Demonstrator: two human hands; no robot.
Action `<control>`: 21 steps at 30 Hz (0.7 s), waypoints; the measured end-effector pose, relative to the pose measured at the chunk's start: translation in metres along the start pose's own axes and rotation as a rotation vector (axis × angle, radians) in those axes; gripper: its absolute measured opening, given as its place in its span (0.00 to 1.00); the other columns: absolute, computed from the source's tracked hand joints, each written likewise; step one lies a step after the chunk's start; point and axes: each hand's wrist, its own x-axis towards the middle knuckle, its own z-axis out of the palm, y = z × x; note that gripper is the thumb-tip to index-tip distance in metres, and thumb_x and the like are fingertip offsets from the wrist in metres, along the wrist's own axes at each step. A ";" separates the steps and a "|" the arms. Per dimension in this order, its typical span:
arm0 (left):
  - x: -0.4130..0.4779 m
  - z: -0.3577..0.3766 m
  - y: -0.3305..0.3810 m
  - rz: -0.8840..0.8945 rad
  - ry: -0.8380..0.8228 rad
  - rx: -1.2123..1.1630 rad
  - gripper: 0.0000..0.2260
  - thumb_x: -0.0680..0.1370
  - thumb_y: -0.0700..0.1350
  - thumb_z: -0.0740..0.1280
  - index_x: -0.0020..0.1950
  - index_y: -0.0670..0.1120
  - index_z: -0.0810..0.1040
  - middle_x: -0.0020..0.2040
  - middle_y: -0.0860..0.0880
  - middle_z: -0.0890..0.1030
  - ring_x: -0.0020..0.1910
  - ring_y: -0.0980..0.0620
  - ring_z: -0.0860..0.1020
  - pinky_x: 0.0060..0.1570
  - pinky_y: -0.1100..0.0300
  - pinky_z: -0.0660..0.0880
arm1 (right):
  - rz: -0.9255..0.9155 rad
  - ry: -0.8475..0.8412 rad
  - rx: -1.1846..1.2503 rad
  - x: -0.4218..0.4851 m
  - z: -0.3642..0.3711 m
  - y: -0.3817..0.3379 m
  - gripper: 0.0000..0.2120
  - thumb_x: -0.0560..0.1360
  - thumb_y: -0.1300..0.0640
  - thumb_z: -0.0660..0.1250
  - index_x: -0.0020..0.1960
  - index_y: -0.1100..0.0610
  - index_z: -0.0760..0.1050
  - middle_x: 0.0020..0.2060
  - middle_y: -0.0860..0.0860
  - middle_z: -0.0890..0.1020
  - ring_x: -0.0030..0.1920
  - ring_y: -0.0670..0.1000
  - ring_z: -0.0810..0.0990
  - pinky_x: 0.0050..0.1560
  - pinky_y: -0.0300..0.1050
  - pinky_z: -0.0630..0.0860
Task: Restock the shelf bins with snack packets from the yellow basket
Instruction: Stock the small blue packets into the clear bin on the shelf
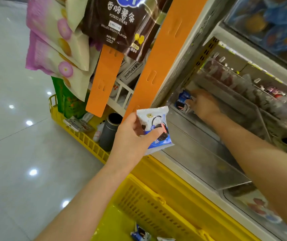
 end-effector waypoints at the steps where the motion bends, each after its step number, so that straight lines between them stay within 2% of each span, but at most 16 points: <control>1: -0.002 0.001 0.002 -0.006 -0.008 -0.019 0.13 0.70 0.43 0.72 0.51 0.55 0.75 0.47 0.59 0.81 0.51 0.63 0.80 0.35 0.67 0.78 | 0.000 0.038 0.082 -0.011 -0.006 -0.004 0.16 0.79 0.56 0.61 0.63 0.63 0.72 0.59 0.61 0.77 0.59 0.60 0.74 0.60 0.51 0.71; 3: -0.007 0.003 0.004 -0.032 -0.026 -0.029 0.11 0.71 0.45 0.71 0.49 0.55 0.74 0.45 0.60 0.81 0.48 0.67 0.79 0.32 0.70 0.76 | -0.007 0.133 0.287 -0.041 -0.020 -0.019 0.15 0.80 0.56 0.60 0.62 0.62 0.72 0.55 0.57 0.79 0.54 0.53 0.77 0.56 0.45 0.72; 6: -0.013 0.007 0.005 -0.065 -0.041 -0.018 0.06 0.74 0.47 0.67 0.50 0.54 0.75 0.49 0.55 0.81 0.49 0.62 0.80 0.35 0.69 0.77 | -0.050 0.145 0.559 -0.101 -0.038 -0.042 0.11 0.79 0.53 0.59 0.59 0.55 0.72 0.45 0.49 0.79 0.43 0.44 0.77 0.50 0.41 0.75; 9: -0.020 0.009 0.009 -0.088 -0.086 -0.004 0.04 0.76 0.46 0.66 0.50 0.53 0.77 0.51 0.51 0.81 0.51 0.56 0.80 0.46 0.63 0.79 | -0.198 0.010 0.547 -0.164 -0.053 -0.055 0.17 0.77 0.48 0.61 0.64 0.48 0.65 0.49 0.38 0.74 0.47 0.37 0.75 0.46 0.25 0.70; 11: -0.028 0.013 0.012 -0.059 -0.209 0.088 0.06 0.76 0.47 0.66 0.52 0.52 0.79 0.49 0.50 0.81 0.52 0.54 0.79 0.53 0.61 0.76 | -0.252 -0.115 0.487 -0.191 -0.059 -0.057 0.24 0.74 0.45 0.63 0.68 0.46 0.62 0.52 0.32 0.69 0.49 0.30 0.72 0.46 0.23 0.69; 13: -0.037 0.018 0.013 -0.036 -0.278 0.131 0.08 0.75 0.47 0.67 0.53 0.55 0.78 0.48 0.52 0.80 0.52 0.55 0.78 0.54 0.62 0.74 | -0.236 -0.230 0.505 -0.204 -0.064 -0.054 0.21 0.73 0.48 0.67 0.64 0.47 0.69 0.51 0.36 0.75 0.47 0.30 0.75 0.44 0.25 0.73; 16: -0.049 0.028 0.012 -0.122 -0.283 0.072 0.14 0.71 0.50 0.70 0.56 0.56 0.75 0.52 0.49 0.81 0.53 0.54 0.79 0.53 0.60 0.74 | -0.092 -0.263 0.728 -0.216 -0.071 -0.045 0.12 0.72 0.54 0.70 0.54 0.52 0.76 0.46 0.46 0.83 0.44 0.40 0.82 0.41 0.34 0.79; 19: -0.058 0.035 0.012 -0.261 -0.330 -0.105 0.21 0.65 0.51 0.72 0.56 0.48 0.76 0.53 0.46 0.82 0.52 0.51 0.81 0.53 0.56 0.76 | 0.131 -0.214 1.074 -0.230 -0.073 -0.036 0.14 0.71 0.57 0.71 0.55 0.58 0.73 0.44 0.52 0.84 0.42 0.46 0.84 0.39 0.37 0.80; 21: -0.063 0.038 0.013 -0.213 -0.347 -0.039 0.16 0.70 0.47 0.71 0.55 0.46 0.77 0.51 0.48 0.83 0.52 0.52 0.81 0.51 0.59 0.77 | 0.187 -0.220 1.065 -0.240 -0.075 -0.031 0.20 0.70 0.56 0.72 0.58 0.58 0.70 0.45 0.50 0.84 0.43 0.45 0.84 0.42 0.37 0.80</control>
